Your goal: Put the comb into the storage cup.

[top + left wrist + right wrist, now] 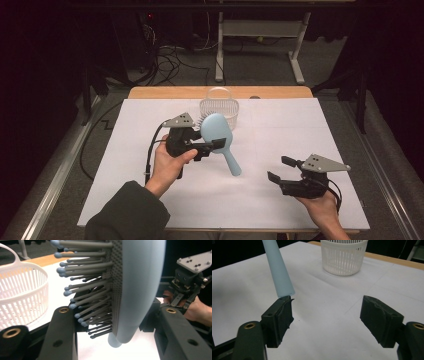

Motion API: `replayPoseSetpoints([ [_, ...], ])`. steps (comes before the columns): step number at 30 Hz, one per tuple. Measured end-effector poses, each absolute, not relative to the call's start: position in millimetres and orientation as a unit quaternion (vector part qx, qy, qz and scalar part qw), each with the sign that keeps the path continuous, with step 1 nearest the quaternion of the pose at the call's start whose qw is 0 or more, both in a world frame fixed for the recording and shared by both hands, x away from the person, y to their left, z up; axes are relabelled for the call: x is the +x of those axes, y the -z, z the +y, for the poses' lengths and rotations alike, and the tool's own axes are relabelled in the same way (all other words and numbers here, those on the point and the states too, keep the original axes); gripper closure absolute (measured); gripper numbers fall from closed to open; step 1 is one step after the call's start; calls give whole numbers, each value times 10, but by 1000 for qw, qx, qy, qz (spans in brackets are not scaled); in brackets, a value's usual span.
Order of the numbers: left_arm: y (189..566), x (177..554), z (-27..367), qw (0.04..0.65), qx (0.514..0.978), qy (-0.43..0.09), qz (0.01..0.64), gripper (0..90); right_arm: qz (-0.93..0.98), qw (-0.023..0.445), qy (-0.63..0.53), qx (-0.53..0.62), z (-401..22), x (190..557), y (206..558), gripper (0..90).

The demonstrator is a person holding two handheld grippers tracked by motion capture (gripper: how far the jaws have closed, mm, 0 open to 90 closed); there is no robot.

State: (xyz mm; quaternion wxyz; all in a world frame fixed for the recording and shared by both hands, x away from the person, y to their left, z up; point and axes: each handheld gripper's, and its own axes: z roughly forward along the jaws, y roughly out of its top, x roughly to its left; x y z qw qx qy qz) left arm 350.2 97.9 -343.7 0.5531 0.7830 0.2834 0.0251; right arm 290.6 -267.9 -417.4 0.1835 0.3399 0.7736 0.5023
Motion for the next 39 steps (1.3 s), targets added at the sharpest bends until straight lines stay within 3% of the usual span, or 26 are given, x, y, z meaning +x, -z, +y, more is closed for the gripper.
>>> replayPoseSetpoints([
  [24, 3304, 3546, 1413, 555, 761, -70, 328, 533, 699, 211, -533, 428, -3300, 2698, 4527, 276],
  [39, 3208, 3751, 1447, 546, 761, -84, 340, 533, 704, 237, -529, 411, -3237, 2735, 4557, 276],
])
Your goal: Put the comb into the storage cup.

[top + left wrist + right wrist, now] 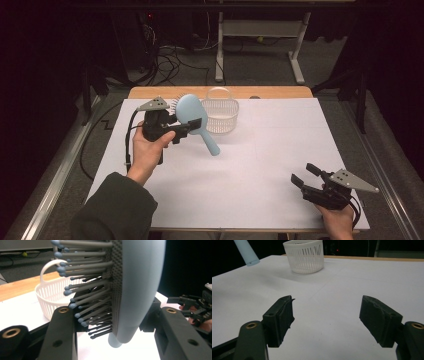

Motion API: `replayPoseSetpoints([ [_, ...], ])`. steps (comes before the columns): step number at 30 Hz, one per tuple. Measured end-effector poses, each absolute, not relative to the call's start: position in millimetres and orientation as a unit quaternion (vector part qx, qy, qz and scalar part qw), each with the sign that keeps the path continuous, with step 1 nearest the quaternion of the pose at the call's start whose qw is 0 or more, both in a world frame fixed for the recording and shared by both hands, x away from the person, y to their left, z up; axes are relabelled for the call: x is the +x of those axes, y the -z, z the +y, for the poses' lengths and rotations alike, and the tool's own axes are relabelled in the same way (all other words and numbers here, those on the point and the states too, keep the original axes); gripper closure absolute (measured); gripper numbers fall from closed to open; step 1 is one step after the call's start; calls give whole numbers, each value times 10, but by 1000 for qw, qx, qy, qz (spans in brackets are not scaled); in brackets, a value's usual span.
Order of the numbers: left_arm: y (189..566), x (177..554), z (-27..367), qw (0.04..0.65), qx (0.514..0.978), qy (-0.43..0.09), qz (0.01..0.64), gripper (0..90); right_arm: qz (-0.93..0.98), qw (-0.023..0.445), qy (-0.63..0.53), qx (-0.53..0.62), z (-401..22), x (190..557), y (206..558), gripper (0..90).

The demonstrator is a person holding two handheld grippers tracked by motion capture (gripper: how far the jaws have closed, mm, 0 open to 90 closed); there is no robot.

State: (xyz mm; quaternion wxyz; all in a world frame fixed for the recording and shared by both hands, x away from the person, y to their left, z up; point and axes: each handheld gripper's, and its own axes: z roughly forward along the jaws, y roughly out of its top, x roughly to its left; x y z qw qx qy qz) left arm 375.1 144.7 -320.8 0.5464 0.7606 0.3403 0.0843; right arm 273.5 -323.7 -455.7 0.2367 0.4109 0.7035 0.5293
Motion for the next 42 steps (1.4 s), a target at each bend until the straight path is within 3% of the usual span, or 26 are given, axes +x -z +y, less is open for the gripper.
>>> replayPoseSetpoints([
  [42, 2950, 4258, 1160, 552, 744, -105, 361, 533, 693, 243, -532, 422, -3229, 2708, 4557, 258],
])
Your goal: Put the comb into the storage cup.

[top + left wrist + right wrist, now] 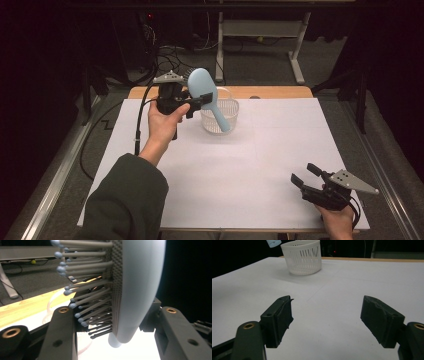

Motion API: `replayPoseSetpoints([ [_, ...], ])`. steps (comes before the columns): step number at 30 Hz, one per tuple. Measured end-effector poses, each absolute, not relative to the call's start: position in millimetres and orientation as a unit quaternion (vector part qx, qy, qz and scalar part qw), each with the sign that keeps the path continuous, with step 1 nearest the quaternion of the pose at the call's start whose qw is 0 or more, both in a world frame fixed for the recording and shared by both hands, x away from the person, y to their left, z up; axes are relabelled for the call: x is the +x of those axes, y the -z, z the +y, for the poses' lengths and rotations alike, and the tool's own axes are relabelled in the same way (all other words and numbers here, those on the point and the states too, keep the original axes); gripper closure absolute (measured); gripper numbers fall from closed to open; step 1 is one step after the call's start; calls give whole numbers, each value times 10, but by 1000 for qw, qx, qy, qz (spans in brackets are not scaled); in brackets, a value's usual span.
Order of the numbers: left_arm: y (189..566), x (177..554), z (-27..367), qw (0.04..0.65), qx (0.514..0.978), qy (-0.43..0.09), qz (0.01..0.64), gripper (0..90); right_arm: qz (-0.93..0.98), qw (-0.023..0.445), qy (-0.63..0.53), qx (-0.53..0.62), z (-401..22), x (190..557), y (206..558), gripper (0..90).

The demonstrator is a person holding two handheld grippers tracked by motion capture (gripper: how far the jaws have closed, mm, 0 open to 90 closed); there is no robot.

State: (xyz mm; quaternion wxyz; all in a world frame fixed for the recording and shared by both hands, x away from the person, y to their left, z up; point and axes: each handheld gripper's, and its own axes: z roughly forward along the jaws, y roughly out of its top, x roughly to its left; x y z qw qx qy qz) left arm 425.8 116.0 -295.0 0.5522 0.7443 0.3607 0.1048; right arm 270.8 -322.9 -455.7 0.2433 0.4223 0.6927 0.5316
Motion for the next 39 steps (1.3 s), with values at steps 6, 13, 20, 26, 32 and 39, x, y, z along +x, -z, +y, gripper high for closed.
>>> replayPoseSetpoints([
  [6, 2943, 4338, 1127, 554, 739, -108, 368, 533, 694, 242, -532, 421, -3234, 2704, 4556, 258],
  [13, 2900, 4444, 1086, 551, 736, -114, 375, 533, 693, 243, -532, 422, -3236, 2707, 4557, 258],
  [20, 2866, 4561, 1059, 552, 730, -120, 385, 533, 692, 240, -533, 424, -3242, 2713, 4561, 258],
  [26, 2870, 4659, 1019, 548, 726, -128, 395, 532, 689, 242, -535, 425, -3245, 2709, 4559, 258],
  [32, 2915, 4745, 976, 542, 725, -134, 403, 532, 689, 242, -535, 424, -3246, 2708, 4558, 259],
  [39, 3005, 4827, 915, 534, 725, -140, 413, 531, 689, 240, -536, 425, -3248, 2709, 4558, 259],
])
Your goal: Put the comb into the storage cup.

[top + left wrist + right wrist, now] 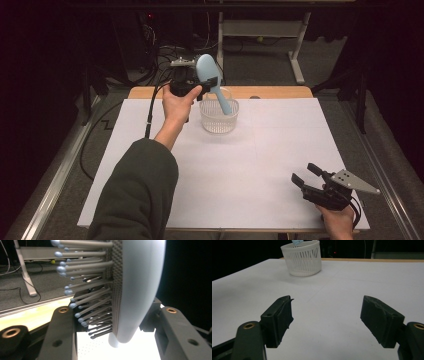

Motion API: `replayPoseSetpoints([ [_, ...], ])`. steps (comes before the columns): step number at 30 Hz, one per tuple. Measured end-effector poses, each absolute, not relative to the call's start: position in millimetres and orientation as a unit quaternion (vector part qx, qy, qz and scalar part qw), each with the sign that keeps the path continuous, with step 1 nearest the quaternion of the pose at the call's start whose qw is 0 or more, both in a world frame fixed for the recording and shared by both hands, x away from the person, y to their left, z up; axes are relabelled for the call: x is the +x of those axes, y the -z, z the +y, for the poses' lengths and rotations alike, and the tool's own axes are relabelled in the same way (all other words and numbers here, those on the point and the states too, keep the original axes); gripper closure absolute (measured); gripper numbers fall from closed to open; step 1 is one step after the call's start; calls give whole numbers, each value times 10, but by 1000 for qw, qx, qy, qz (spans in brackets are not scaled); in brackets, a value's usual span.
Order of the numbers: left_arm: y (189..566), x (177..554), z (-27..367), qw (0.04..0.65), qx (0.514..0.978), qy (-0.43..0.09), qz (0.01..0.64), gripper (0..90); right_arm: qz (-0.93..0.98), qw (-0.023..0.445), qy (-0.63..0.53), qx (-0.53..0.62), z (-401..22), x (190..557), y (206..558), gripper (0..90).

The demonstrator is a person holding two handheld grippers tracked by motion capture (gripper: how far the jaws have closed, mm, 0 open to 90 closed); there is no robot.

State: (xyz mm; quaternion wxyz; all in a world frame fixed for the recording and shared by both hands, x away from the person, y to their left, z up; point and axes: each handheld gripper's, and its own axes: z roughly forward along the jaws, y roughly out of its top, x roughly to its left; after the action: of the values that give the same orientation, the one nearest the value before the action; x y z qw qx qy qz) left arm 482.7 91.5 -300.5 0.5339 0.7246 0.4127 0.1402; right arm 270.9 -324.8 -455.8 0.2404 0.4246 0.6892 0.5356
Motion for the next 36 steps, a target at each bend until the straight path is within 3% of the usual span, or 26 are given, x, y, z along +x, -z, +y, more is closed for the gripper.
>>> replayPoseSetpoints([
  [36, 3536, 5074, 699, 496, 727, -151, 450, 526, 692, 236, -540, 417, -3247, 2714, 4557, 261],
])
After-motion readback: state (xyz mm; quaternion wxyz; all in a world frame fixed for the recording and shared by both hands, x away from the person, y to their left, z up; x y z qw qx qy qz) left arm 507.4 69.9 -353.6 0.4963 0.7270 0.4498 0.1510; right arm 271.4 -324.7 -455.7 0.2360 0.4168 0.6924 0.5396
